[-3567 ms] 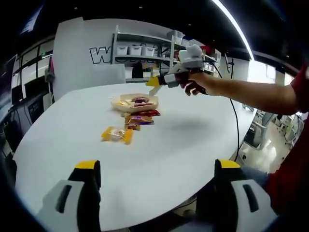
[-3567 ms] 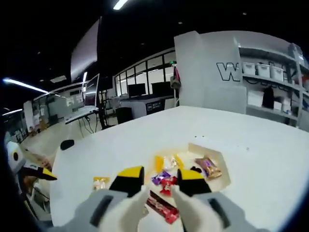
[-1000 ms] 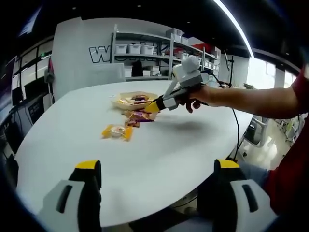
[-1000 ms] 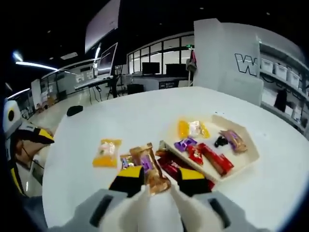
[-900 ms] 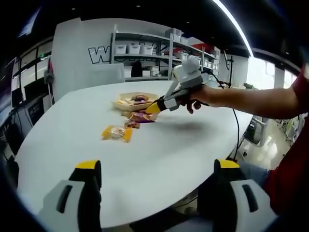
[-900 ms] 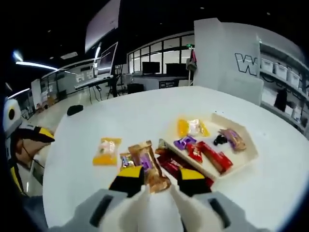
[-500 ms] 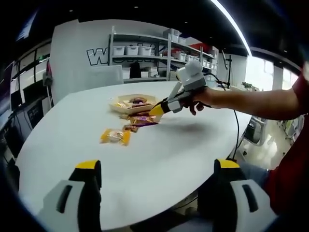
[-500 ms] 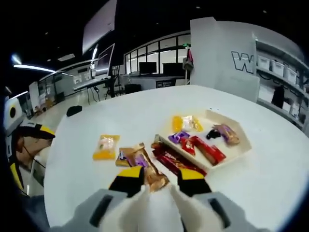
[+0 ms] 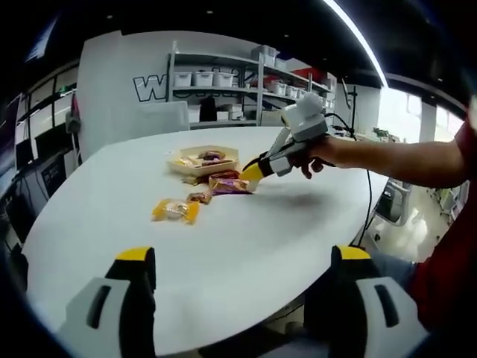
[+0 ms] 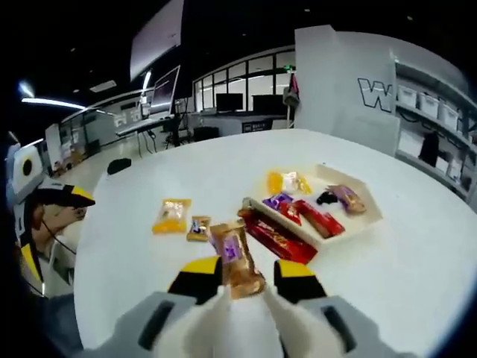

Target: Place the target food into the container with the food tongs after gripping and lifting it, then release it inside without dropping or visibly crushing the food.

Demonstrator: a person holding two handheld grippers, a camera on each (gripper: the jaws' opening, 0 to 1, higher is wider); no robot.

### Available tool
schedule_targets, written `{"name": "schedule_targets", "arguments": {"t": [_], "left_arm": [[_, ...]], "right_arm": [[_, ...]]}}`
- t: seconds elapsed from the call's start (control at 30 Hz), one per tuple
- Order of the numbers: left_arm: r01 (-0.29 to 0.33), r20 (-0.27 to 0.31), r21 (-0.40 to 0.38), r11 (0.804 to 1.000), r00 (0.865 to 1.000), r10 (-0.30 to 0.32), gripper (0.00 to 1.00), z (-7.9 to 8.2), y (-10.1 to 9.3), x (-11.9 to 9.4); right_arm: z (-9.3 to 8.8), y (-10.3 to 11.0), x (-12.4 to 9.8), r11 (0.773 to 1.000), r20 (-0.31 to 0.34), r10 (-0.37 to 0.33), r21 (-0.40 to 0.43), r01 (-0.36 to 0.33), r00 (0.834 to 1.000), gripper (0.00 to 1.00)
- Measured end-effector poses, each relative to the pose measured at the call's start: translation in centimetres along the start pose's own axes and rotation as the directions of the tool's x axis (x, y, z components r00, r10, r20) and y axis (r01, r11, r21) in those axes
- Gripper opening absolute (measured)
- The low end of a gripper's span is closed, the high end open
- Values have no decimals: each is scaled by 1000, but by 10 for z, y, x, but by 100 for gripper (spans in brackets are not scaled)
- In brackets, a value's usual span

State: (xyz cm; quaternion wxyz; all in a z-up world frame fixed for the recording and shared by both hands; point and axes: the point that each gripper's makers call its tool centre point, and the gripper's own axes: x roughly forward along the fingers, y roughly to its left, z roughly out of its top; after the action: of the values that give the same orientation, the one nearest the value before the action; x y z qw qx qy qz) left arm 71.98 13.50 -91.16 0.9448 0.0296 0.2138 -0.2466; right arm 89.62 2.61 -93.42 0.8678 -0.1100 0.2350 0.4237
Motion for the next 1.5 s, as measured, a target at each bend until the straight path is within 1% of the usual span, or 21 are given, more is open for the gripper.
{"name": "schedule_targets", "arguments": {"t": [0.1,0.23,0.37,0.4,0.47,0.63,0.83,1.03,1.23,1.37,1.5], "left_arm": [[-3,3,-4,1000,1000,3,96,1,1,0],[-9,7,-16,1000,1000,9,98,1,1,-1],[-17,12,-29,999,1000,17,99,1,3,-2],[-18,14,-35,999,1000,19,99,1,3,-2],[-16,14,-38,999,1000,17,99,0,3,-2],[-16,10,-34,999,1000,16,99,-1,2,-3],[-31,7,-39,999,999,31,99,-3,9,-7],[-33,9,-43,999,999,33,98,-2,9,-7],[-34,4,-44,998,999,35,98,-5,11,-8],[-39,4,-45,998,999,39,97,-6,13,-9],[-40,4,-46,998,999,40,97,-6,13,-10]], "right_arm": [[1,0,-2,1000,0,-1,-4,1,1000,22],[10,-1,-4,1000,20,-3,7,2,1000,22],[17,1,-2,1000,32,-1,10,1,999,22],[21,4,-1,1000,43,6,14,-7,999,22],[23,7,2,1000,44,11,9,-11,999,22],[24,11,14,1000,31,22,-12,-21,999,22],[27,12,19,999,32,27,-21,-26,999,23],[31,15,28,999,33,36,-29,-35,999,23],[33,19,29,998,33,48,-46,-47,998,23],[39,17,31,997,58,44,-67,-40,997,24],[37,21,35,996,44,63,-62,-60,997,24]]}}
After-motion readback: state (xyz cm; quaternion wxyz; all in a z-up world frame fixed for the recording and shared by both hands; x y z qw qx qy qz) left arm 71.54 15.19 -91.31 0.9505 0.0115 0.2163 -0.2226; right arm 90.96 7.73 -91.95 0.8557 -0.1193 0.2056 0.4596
